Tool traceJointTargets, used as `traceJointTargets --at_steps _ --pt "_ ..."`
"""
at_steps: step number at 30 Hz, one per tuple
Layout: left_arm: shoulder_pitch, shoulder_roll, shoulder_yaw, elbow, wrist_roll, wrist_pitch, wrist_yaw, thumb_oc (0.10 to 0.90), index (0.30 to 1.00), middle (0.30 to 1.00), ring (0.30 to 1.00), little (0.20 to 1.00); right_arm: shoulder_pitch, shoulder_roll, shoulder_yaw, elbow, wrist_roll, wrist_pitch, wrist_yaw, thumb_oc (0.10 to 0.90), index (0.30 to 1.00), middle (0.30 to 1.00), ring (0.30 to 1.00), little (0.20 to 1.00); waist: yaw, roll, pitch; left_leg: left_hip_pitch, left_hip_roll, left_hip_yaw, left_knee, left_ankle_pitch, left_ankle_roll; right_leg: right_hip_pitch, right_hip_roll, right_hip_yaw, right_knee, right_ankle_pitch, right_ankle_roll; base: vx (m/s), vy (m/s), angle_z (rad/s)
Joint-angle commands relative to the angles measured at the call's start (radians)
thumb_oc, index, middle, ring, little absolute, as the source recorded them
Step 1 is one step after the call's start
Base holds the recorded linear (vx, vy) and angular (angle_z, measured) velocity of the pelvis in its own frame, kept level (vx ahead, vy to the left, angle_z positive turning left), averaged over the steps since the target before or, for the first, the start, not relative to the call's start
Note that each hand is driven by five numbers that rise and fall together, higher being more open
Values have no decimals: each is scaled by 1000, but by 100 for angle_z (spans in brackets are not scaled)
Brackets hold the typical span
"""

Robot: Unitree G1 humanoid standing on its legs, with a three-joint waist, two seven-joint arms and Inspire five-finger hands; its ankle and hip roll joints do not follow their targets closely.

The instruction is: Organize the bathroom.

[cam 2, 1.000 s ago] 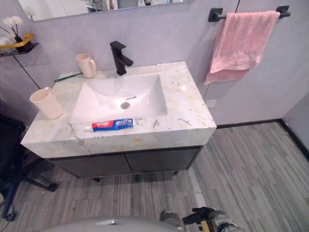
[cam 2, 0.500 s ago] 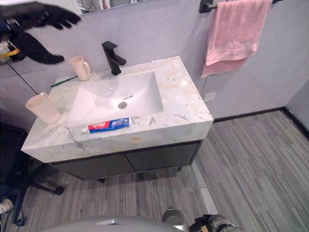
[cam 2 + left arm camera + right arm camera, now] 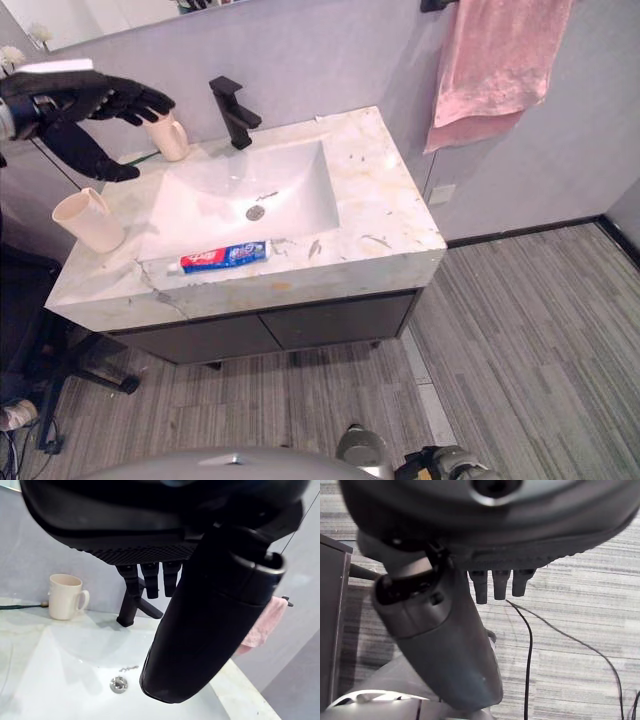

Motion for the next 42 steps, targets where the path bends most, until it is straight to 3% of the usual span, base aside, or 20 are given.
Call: traceJointTargets --at_steps 1,3,4,6,7,10,13,17,20,25,26,28,29,31,33,34,37,42 --pt "-36 69 200 68 -64 -13 46 800 900 900 900 900 27 7 4 47 -45 12 6 800 900 900 900 900 10 -47 -61 -41 120 85 55 172 -60 111 -5 -2 -276 96 81 17 -60 27" --pt "-30 72 210 66 -75 -11 41 800 900 900 900 900 29 4 4 49 -60 13 8 800 900 900 900 900 11 -53 -62 -42 138 103 68 191 -70 107 -7 -19 -280 99 79 -26 -33 25" --pt "-29 67 218 61 -70 -6 40 800 900 900 900 900 30 1 6 51 -63 13 7 800 900 900 900 900 7 -59 -63 -41 162 143 98 210 -81 102 -11 -42 -280 102 72 -76 -47 32" --pt "-52 59 207 52 -64 13 41 800 900 900 900 900 31 -11 4 54 -36 7 -1 800 900 900 900 900 -5 -63 -61 -30 201 220 180 231 -109 92 -17 -106 -272 103 57 -93 -52 36" --pt "-72 50 192 50 -62 22 46 800 900 900 900 900 28 -15 -1 53 -30 9 0 800 900 900 900 900 -8 -60 -63 -19 206 223 196 219 -132 97 -14 -120 -272 89 61 -68 -34 58" --pt "-127 22 147 46 -58 30 57 800 900 900 900 900 20 -24 -1 52 -7 19 -2 800 900 900 900 900 -17 -57 -59 -20 181 288 201 192 -117 76 -21 -172 -266 97 54 -80 -30 47" --pt "-154 14 120 26 -47 43 68 800 900 900 900 900 23 -27 -7 53 9 23 -3 800 900 900 900 900 -27 -53 -58 -6 195 354 176 181 -116 80 -21 -193 -268 92 54 -40 -4 36" --pt "-122 24 139 20 -47 22 57 800 900 900 900 900 27 -11 -11 50 -2 27 12 800 900 900 900 900 -9 -76 -53 -20 124 290 146 98 -65 76 -37 -154 -275 118 82 -27 35 12" --pt "-79 20 186 16 -30 22 56 800 900 900 900 900 31 -15 -18 40 -8 29 5 800 900 900 900 900 -18 -68 -51 -7 83 283 91 51 -43 61 -45 -134 -279 132 100 -58 92 -16" --pt "-98 6 169 23 3 25 51 800 900 900 900 900 37 -14 -8 28 -27 27 5 800 900 900 900 900 -35 -66 -36 -12 19 256 96 -47 1 30 -75 -93 -268 175 146 -72 42 -8" --pt "-113 0 159 27 24 30 50 800 900 900 900 900 43 -9 -5 19 -54 28 14 800 900 900 900 900 -46 -61 -27 -14 15 244 93 -64 20 15 -90 -44 -207 153 156 -192 -55 -18" --pt "-164 -14 112 32 23 28 69 800 900 900 900 900 57 0 6 3 -48 21 6 800 900 900 900 900 -75 -54 -13 -41 4 206 88 -65 70 -72 -115 91 33 128 167 -244 -64 -6" --pt "-199 -21 90 36 22 36 76 800 900 900 900 900 57 3 11 -14 -59 21 20 800 900 900 900 900 -77 -43 -3 -40 9 190 81 -69 83 -119 -147 110 179 139 171 -136 -76 28" --pt "-227 -25 62 26 30 36 97 800 900 900 900 900 57 16 33 -34 -41 24 18 800 900 900 900 900 -76 -51 2 -46 18 185 99 -62 72 -96 -129 97 109 80 156 -67 -205 49" --pt "-230 -29 57 23 35 25 104 800 900 900 900 900 57 24 49 -42 -25 24 12 800 900 900 900 900 -72 -63 5 -54 21 177 125 -66 65 -51 -112 77 37 68 140 -15 -237 26" --pt "-205 -36 88 1 17 27 107 800 900 900 900 900 48 25 70 -46 -13 20 10 800 900 900 900 900 -55 -80 7 -77 31 148 174 -55 47 -11 -81 71 -28 56 117 -42 -189 17" --pt "-147 -37 132 -22 23 19 169 800 900 900 900 900 21 -9 68 -55 2 30 10 800 900 900 900 900 -50 -73 19 -83 47 111 150 -3 13 24 -50 73 -108 59 95 -81 -95 13" --pt "-168 -38 122 -20 10 24 154 800 900 900 900 900 11 -21 49 -32 -2 44 5 800 900 900 900 900 -41 -69 -4 -85 67 111 124 45 -8 46 -46 60 -156 64 86 -14 -10 1"
